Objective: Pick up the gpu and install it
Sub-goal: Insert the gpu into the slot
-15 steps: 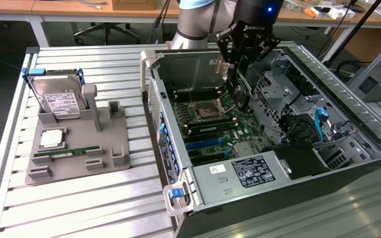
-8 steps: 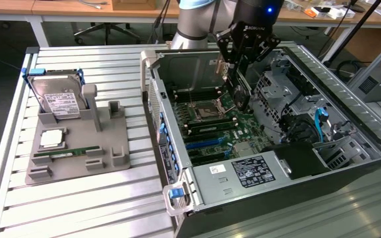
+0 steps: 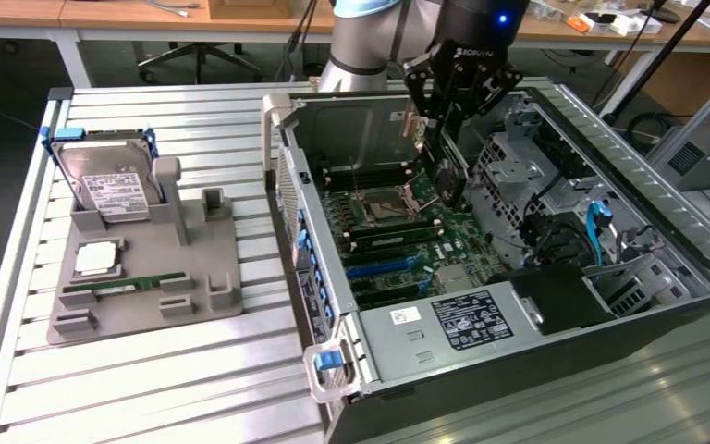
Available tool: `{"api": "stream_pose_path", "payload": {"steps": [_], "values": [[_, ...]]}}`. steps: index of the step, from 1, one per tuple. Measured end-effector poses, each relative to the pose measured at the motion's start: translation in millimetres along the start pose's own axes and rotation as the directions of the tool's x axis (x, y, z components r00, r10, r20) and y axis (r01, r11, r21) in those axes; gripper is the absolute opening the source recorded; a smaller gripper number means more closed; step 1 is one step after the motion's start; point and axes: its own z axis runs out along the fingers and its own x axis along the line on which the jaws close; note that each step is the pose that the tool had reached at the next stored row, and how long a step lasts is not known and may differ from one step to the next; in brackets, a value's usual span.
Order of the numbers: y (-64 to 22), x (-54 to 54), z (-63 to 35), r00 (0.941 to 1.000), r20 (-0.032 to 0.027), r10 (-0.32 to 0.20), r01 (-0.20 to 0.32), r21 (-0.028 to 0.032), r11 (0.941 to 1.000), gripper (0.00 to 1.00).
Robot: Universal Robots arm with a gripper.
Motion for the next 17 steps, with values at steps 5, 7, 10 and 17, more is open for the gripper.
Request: {"api": "stream_pose_path", "payload": {"steps": [5,7,10,17], "values": [[0.0,-0.1,0.0,0.9996,0.0013,-0.027,0.027,-0.0008,0.9996,0.27],[0.0,-0.2,0.0,0.9989,0.0024,-0.047,0.047,-0.0017,0.9989,0.27],[0.0,-0.6,0.0,0.9959,0.0047,-0.091,0.091,-0.0035,0.9959,0.27],[0.1,-1.1,0.0,0.9839,0.0095,-0.178,0.178,-0.0057,0.9839,0.27]]}}
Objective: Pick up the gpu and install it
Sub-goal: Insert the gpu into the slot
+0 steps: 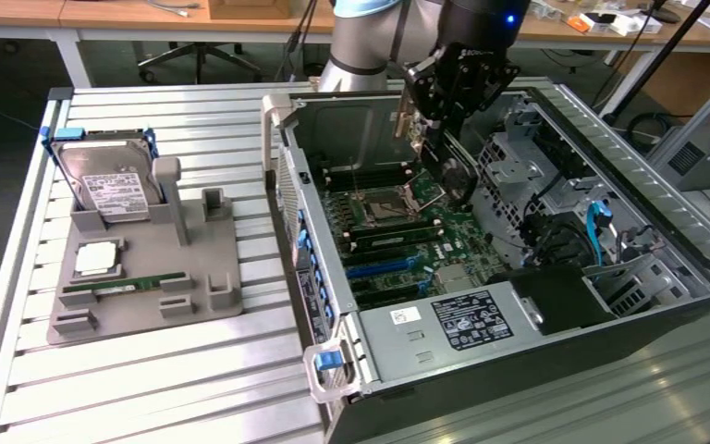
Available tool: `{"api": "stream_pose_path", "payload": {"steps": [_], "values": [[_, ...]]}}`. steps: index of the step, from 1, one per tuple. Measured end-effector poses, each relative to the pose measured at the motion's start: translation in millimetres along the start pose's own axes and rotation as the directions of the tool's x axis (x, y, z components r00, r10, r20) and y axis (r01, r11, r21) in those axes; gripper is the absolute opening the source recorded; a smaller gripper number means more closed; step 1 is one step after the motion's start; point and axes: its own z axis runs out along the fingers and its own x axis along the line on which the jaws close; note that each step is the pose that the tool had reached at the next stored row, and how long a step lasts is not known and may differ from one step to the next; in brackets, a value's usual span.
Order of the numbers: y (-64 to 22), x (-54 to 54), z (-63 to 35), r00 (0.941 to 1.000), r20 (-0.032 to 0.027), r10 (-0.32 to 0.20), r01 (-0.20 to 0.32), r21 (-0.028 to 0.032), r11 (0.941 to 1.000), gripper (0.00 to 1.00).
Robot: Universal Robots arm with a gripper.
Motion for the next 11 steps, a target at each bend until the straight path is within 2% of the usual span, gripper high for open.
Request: {"api": "stream_pose_path", "payload": {"steps": [11], "values": [[0.0,-0.4,0.0,0.9956,0.0049,-0.094,0.094,-0.0031,0.9956,0.27]]}}
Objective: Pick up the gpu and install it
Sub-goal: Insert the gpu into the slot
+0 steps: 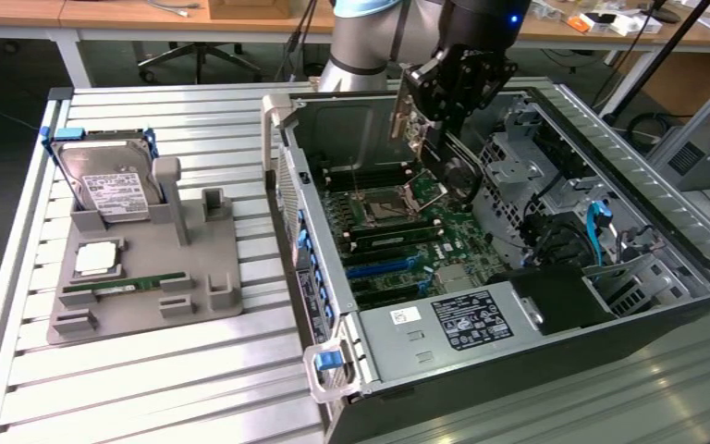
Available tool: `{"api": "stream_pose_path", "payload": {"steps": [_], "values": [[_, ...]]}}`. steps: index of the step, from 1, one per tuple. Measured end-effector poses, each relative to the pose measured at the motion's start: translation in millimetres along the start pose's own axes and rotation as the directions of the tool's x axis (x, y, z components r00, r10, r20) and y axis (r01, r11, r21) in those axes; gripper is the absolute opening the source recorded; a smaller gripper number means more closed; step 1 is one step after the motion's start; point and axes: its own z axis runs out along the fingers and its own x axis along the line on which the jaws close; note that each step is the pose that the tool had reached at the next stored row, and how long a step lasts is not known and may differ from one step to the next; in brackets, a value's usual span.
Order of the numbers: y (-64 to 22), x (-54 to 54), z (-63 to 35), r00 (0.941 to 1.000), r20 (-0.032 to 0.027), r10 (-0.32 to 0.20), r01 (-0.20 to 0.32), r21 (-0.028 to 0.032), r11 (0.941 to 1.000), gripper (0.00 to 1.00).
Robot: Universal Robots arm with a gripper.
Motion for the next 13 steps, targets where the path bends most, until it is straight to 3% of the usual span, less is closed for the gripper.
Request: {"api": "stream_pose_path", "payload": {"steps": [13], "values": [[0.0,-0.1,0.0,0.9976,0.0035,-0.069,0.069,-0.0024,0.9976,0.27]]}}
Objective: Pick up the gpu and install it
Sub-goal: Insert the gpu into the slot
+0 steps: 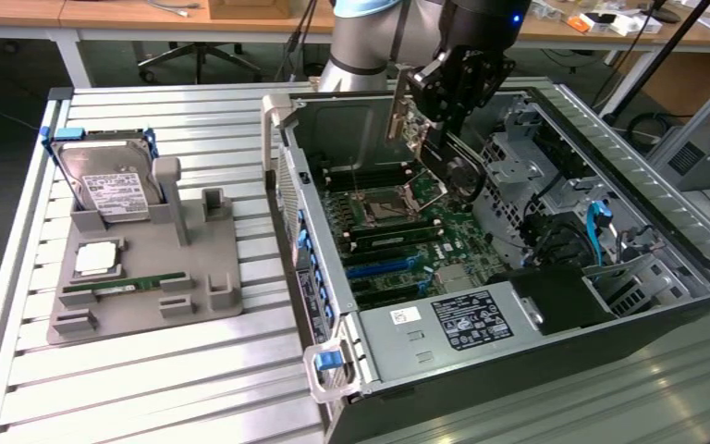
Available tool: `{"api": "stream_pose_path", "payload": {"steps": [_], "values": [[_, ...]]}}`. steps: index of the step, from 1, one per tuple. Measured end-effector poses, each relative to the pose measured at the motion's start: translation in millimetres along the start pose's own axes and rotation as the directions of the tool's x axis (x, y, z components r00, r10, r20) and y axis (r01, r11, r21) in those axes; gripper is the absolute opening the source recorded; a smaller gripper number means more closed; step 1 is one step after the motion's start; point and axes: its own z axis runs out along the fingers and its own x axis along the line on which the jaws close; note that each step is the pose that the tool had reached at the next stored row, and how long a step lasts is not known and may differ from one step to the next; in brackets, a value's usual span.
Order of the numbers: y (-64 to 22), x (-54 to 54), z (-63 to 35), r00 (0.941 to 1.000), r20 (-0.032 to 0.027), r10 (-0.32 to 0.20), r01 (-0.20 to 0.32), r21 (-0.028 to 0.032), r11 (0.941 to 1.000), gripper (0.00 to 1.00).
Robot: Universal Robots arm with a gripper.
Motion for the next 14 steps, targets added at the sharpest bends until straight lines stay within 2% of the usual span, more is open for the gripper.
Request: {"api": "stream_pose_path", "payload": {"steps": [14], "values": [[0.0,0.0,0.0,0.9985,0.0027,-0.055,0.055,-0.0016,0.9985,0.27]]}}
